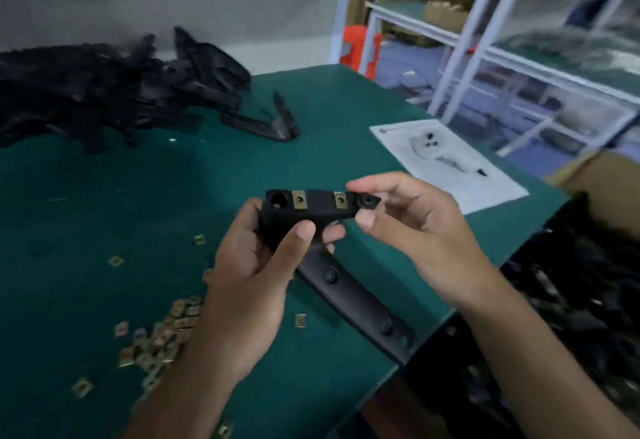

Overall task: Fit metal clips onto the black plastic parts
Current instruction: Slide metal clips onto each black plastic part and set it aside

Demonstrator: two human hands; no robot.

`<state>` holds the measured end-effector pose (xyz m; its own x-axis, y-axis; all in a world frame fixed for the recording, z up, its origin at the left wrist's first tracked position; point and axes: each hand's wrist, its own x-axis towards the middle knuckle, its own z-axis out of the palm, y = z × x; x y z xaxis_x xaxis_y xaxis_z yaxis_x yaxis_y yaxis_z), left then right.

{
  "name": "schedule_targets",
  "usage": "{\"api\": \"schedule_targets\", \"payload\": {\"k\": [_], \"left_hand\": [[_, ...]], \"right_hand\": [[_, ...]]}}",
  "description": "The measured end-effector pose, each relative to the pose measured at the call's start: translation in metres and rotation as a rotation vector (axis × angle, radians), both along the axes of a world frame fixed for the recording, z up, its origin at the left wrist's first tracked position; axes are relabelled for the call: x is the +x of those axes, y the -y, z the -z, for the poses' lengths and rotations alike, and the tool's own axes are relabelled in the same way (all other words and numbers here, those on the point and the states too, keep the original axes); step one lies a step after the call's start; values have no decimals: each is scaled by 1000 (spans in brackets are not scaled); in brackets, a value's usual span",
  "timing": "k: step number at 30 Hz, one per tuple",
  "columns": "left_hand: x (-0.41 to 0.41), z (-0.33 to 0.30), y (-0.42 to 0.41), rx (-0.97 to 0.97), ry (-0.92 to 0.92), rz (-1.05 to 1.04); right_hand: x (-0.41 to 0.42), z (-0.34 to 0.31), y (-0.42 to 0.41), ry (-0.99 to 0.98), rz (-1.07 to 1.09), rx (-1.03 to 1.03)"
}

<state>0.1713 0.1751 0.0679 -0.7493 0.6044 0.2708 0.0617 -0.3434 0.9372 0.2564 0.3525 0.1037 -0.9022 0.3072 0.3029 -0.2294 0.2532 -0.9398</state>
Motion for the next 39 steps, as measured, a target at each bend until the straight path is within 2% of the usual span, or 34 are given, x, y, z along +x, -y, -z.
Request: {"api": "schedule_targets", "payload": {"k": [3, 6, 10, 14, 16, 18, 20, 25, 29, 34, 39], "left_hand": [[56, 8, -63, -69, -59, 149], [113, 28, -114, -217, -114, 288], [169, 52, -152, -431, -398, 362], [189, 67, -176, -573, -412, 499], [189, 74, -176, -640, -458, 542], [180, 74, -165, -625, -548, 488], [163, 62, -148, -556, -554, 406], [90, 23, -88, -402, -480, 27], [10, 10, -13, -483, -402, -274], [-68, 31, 86, -688, -256, -597], [-94, 54, 137, -604, -238, -941]], "right_hand": [[84, 1, -38, 43, 248, 37], [164, 18, -66, 171, 489, 62], [244, 53, -91, 343, 641, 61], [279, 80, -105, 465, 715, 61], [282, 93, -108, 591, 762, 96], [277, 103, -112, 676, 881, 203], [267, 105, -114, 595, 954, 247], [200, 105, -109, 327, 786, 287], [83, 89, -70, 241, 492, 358], [-62, 49, 4, 100, 133, 447], [-223, 27, 54, 115, -75, 607]]}}
